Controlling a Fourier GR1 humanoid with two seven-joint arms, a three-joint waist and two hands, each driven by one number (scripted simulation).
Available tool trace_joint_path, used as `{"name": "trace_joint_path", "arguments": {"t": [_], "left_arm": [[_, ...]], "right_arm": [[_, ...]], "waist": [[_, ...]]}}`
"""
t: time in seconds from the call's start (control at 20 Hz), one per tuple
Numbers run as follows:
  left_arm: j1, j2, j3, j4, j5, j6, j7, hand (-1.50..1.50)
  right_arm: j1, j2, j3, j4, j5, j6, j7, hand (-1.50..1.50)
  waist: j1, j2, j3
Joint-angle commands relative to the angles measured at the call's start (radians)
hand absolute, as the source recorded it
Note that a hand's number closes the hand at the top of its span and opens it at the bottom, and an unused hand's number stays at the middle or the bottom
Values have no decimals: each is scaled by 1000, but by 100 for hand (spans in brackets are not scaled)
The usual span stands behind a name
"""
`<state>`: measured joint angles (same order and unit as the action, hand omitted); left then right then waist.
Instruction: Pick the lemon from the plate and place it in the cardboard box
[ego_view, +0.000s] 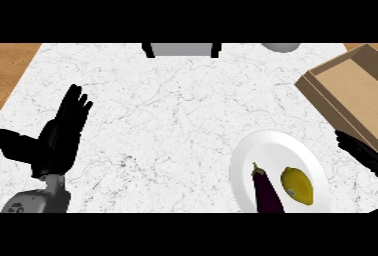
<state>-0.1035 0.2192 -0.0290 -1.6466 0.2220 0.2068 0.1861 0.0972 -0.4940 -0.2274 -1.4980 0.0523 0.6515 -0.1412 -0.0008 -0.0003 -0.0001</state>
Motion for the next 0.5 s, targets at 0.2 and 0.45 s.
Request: {"name": "trace_joint_path", "arguments": {"t": [0.2,0.45], "left_arm": [[28,-32,-2,-115,-75,14,80,0],[-20,-25,71,19,-27,-69,9,0]], "right_arm": [[-14,67,0,9,69,20,-3,-150],[30,107,41,14,204,-57,-66,-150]], "waist": [[1,0,0],[-2,0,0]]}}
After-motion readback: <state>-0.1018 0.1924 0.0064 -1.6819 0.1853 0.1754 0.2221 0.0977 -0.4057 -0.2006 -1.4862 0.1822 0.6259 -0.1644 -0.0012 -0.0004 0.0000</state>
